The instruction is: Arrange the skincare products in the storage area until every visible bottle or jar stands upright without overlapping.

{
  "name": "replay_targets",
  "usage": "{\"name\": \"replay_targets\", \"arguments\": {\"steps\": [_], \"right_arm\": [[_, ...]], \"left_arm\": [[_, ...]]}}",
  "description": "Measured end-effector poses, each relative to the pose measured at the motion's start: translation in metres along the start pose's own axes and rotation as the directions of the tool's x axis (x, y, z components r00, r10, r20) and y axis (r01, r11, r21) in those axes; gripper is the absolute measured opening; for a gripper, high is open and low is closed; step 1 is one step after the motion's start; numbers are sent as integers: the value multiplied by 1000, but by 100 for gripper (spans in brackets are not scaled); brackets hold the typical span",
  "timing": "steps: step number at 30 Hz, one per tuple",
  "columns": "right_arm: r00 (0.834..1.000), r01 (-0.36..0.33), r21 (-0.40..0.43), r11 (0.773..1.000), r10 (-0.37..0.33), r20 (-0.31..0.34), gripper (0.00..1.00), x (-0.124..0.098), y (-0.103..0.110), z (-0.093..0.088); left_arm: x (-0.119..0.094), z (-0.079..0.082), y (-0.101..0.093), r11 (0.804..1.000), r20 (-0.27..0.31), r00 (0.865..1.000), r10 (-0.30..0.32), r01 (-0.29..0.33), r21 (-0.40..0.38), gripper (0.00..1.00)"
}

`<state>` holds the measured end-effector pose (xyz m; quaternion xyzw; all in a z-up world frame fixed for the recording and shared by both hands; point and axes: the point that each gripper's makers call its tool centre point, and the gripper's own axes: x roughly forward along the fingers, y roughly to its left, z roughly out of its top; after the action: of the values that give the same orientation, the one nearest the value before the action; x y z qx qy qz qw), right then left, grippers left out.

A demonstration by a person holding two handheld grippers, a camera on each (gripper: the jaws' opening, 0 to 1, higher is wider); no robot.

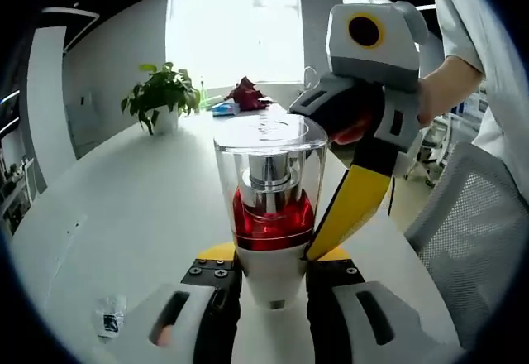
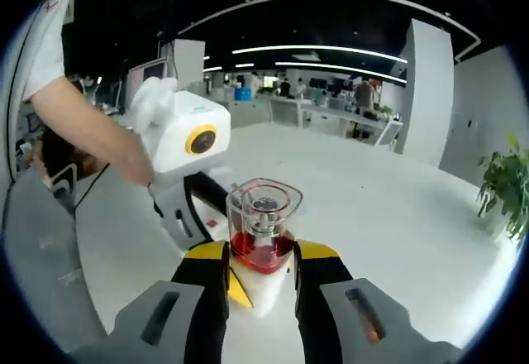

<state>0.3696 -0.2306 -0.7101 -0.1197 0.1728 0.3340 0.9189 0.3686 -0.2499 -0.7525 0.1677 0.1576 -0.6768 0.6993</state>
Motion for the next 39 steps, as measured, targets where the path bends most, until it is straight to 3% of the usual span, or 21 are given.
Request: {"name": "replay_targets", "arguments": {"steps": [5, 19, 30, 36, 39], "right_arm": [[1000, -4, -4, 1000, 4, 5, 30, 1, -5, 1], [1000, -15, 12, 1000, 15, 3, 30, -1, -3, 1], [999, 33, 65, 997, -34, 12, 43, -28, -1, 4], [998, 52, 70, 996, -53, 15, 51, -45, 13, 10], [998, 55, 75, 996, -56, 17, 54, -54, 23, 13]], "left_arm": [[3, 0, 9, 1000, 12, 1000, -2, 2, -1, 30], [-3, 4, 2, 998, 2, 1000, 15, -15, -67, 32], [-37, 4, -2, 988, -8, 997, 82, -82, -128, 41], [-65, 6, -15, 962, 23, 990, 142, -133, -238, 48], [-75, 9, -33, 947, -7, 987, 162, -158, -281, 55]]}}
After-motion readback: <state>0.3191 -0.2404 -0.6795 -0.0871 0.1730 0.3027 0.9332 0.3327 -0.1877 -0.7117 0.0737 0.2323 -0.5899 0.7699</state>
